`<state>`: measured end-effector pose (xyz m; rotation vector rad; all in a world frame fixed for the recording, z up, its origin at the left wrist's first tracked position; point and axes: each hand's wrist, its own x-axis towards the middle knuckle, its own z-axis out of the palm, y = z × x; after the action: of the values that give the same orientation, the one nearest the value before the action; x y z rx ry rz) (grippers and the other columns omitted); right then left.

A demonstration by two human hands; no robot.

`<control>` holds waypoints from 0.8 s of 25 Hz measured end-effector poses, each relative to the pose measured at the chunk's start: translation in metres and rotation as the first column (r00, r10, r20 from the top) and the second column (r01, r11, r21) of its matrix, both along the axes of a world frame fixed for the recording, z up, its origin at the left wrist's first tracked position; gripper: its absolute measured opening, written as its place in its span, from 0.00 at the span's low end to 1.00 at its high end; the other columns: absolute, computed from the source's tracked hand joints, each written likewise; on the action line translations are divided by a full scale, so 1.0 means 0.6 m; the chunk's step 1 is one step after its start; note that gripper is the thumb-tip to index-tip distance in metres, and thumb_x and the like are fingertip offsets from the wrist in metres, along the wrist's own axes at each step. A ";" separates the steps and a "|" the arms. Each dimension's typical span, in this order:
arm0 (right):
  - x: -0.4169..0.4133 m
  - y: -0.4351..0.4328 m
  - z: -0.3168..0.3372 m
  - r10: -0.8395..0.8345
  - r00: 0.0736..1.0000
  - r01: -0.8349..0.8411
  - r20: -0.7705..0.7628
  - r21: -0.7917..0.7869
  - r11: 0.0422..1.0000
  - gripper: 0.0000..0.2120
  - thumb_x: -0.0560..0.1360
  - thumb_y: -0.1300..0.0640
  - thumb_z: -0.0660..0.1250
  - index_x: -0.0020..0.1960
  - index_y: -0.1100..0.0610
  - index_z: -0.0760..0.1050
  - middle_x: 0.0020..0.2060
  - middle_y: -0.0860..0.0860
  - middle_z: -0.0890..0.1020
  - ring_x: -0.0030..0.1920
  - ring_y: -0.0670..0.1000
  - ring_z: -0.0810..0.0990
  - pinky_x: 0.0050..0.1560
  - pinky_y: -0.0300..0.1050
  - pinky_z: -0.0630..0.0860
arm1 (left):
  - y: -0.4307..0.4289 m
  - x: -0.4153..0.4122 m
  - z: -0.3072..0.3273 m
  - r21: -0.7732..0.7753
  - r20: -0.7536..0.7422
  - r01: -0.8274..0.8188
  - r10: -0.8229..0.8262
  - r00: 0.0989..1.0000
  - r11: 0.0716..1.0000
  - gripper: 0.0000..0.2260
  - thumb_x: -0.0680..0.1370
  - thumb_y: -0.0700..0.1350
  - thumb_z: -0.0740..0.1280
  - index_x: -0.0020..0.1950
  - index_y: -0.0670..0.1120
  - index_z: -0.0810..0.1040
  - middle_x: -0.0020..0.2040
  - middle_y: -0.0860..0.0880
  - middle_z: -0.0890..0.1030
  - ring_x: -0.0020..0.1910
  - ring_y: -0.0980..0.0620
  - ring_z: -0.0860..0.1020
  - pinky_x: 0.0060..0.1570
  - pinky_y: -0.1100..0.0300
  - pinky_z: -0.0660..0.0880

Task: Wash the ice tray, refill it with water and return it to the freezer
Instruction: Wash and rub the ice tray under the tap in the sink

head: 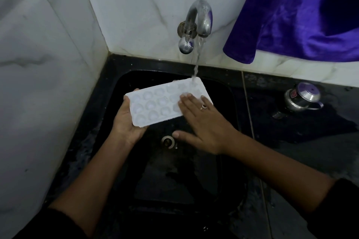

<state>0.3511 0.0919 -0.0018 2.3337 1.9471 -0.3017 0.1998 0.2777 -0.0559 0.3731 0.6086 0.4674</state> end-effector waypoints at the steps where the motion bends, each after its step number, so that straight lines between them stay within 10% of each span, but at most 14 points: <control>1: 0.020 0.008 0.002 -0.050 0.999 0.050 0.006 0.021 0.999 0.46 0.80 0.26 0.38 0.85 0.58 0.42 0.84 0.56 0.44 0.84 0.53 0.39 0.83 0.57 0.40 | -0.010 0.005 0.003 0.003 -0.017 0.021 -0.021 1.000 1.000 0.24 0.85 0.58 0.58 0.54 0.47 0.90 0.70 0.39 0.81 0.67 0.38 0.81 0.65 0.40 0.79; 4: 0.042 0.019 0.014 -0.240 0.971 0.241 -0.018 0.066 0.968 0.46 0.80 0.27 0.39 0.85 0.60 0.43 0.84 0.57 0.45 0.84 0.53 0.41 0.83 0.58 0.40 | -0.036 0.023 0.025 0.020 -0.025 0.076 -0.075 0.997 0.997 0.27 0.86 0.59 0.55 0.49 0.48 0.91 0.63 0.38 0.85 0.58 0.39 0.86 0.60 0.39 0.81; 7: -0.009 -0.009 0.005 -0.023 0.999 0.024 -0.034 0.025 0.999 0.47 0.80 0.26 0.42 0.84 0.60 0.43 0.84 0.57 0.43 0.84 0.53 0.38 0.83 0.56 0.40 | -0.034 0.035 0.045 0.050 -0.010 0.074 -0.073 0.997 0.996 0.26 0.83 0.58 0.57 0.46 0.46 0.91 0.56 0.40 0.88 0.52 0.42 0.88 0.53 0.42 0.84; 14: 0.015 0.001 0.014 -0.106 0.993 0.109 -0.054 0.066 0.992 0.47 0.80 0.26 0.41 0.85 0.59 0.43 0.84 0.55 0.44 0.84 0.53 0.39 0.83 0.56 0.40 | -0.024 0.055 0.007 -0.035 0.021 0.116 -0.115 0.993 0.993 0.25 0.87 0.60 0.56 0.75 0.46 0.77 0.69 0.37 0.81 0.66 0.36 0.82 0.62 0.37 0.80; 20: 0.046 0.012 0.030 -0.118 0.993 0.118 -0.004 0.035 0.992 0.45 0.80 0.27 0.40 0.85 0.58 0.43 0.84 0.56 0.45 0.84 0.53 0.40 0.83 0.57 0.40 | -0.035 0.077 -0.011 -0.057 0.039 0.170 -0.168 0.985 0.984 0.24 0.88 0.59 0.57 0.77 0.44 0.75 0.73 0.36 0.77 0.71 0.33 0.78 0.70 0.33 0.73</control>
<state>0.3788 0.0988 0.0162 2.4767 1.8337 -0.2800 0.2461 0.2569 -0.0626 0.3557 0.5520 0.2912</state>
